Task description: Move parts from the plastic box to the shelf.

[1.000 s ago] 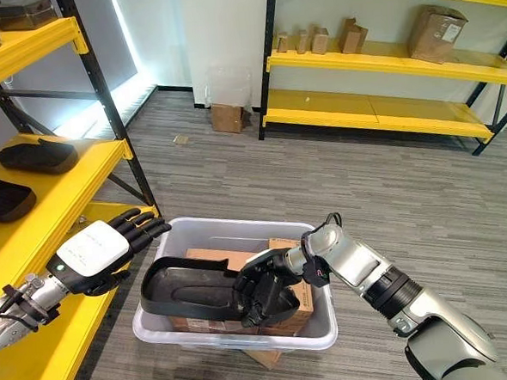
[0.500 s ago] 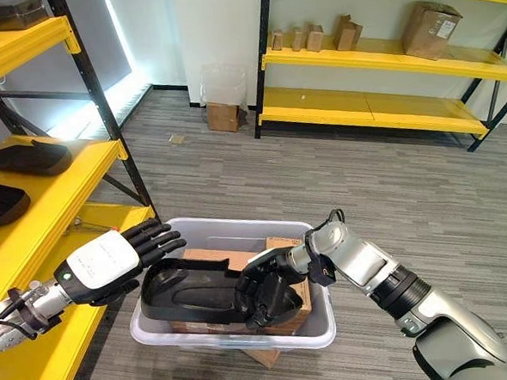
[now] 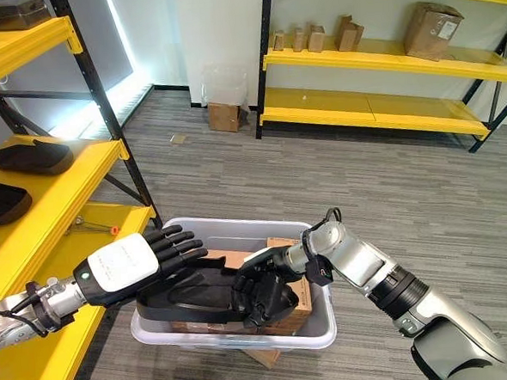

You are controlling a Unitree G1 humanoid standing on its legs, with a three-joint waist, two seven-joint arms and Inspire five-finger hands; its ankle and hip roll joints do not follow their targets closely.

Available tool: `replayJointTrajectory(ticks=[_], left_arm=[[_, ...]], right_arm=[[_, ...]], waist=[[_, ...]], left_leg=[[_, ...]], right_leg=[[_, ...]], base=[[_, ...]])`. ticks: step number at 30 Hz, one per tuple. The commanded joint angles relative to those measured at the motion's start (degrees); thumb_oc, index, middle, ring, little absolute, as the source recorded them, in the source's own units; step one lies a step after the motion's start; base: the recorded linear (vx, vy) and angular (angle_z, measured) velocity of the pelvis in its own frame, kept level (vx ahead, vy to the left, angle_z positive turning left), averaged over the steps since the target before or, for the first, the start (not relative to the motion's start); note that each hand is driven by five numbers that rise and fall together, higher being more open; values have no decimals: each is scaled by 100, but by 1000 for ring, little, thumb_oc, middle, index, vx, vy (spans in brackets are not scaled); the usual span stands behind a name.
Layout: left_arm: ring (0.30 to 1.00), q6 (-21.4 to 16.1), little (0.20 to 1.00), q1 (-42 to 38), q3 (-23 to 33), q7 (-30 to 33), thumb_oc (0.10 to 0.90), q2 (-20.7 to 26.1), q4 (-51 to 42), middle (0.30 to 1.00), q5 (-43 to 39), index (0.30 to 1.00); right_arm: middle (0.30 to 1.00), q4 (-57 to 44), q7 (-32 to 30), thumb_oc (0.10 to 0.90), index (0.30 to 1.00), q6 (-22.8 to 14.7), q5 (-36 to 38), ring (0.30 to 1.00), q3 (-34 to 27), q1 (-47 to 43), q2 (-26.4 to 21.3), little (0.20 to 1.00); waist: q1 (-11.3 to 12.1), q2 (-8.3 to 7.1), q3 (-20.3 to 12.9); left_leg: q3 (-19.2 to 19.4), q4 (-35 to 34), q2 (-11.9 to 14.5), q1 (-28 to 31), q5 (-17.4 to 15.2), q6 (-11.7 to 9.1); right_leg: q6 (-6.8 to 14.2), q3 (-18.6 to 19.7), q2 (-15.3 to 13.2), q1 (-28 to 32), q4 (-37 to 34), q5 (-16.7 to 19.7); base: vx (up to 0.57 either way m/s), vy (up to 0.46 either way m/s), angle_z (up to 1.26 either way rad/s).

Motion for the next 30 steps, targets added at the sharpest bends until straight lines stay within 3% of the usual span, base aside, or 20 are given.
replayJointTrajectory(ticks=[1, 12, 30], left_arm=[[1000, 72, 1000, -656, -143, 216, 900, 11, -73, 1000, -914, 1000], [1000, 163, 1000, -615, -261, 90, 900, -204, -234, 1000, -1042, 1000], [1000, -519, 1000, -1069, -783, 241, 900, -457, -758, 1000, -1351, 1000]], right_arm=[[300, -527, -44, 400, 300, -379, 171, 300, -151, -546, 90, 300], [300, -483, -32, 400, 300, -411, 66, 300, -182, -513, 140, 300], [300, -436, -138, 400, 300, -376, 77, 300, -15, -617, 310, 300]], waist=[[40, 18, -314], [39, 8, -318], [11, -12, -370]], left_leg=[[-330, -43, 44, 7, -292, 82], [-351, -43, 46, 9, -297, 90], [-370, -43, 45, 24, -319, 93]], right_leg=[[353, -600, -352, -51, 470, -113], [356, -592, -345, -46, 475, -120], [358, -592, -346, -23, 484, -136]], base=[[0, 0, 0], [0, 0, 0], [0, 0, 0]])
